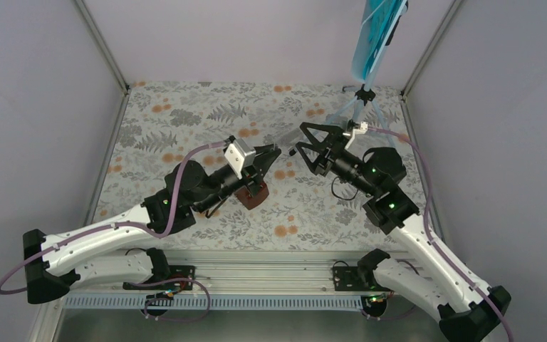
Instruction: Pack up the instrument practice props
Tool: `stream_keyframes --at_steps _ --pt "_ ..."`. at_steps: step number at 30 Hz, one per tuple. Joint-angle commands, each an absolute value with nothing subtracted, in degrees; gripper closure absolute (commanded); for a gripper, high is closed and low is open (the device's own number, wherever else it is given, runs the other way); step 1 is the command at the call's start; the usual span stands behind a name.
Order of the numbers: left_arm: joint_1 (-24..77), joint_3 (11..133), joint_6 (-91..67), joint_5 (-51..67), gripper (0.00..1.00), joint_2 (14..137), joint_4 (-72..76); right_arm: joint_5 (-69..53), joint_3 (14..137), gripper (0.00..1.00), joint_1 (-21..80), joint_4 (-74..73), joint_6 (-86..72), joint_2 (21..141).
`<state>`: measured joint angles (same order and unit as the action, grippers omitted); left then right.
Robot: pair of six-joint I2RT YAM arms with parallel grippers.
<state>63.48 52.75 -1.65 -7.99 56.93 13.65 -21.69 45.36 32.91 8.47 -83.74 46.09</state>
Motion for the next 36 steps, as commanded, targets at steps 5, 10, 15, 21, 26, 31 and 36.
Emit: stream_keyframes --at_steps 5,10,15,21,26,31,36 --pt "63.28 51.82 2.44 -5.00 0.98 57.27 14.21 -25.74 49.44 0.13 32.69 9.98 -81.79 48.92" --pt "63.33 50.74 4.43 -5.30 0.98 57.79 15.35 -25.93 48.07 0.31 32.88 10.47 -82.04 48.86" --pt "63.33 49.83 6.21 -3.44 0.98 58.15 16.31 -25.85 47.10 0.41 32.89 10.99 -82.26 49.04" --pt "63.29 48.25 7.00 -2.52 0.98 57.81 16.73 -25.50 46.05 0.45 32.92 11.23 -82.73 49.04" --pt "63.30 47.42 7.23 -1.90 0.91 57.23 16.02 -24.63 43.46 0.50 32.84 14.30 -82.12 48.27" --pt "63.30 47.31 6.59 -2.97 0.49 56.67 13.98 -22.18 37.62 0.55 32.87 21.77 -78.44 45.58" --pt "63.24 45.22 5.07 -6.75 0.06 51.63 12.53 -17.55 35.17 0.56 32.83 20.40 -71.26 44.91"
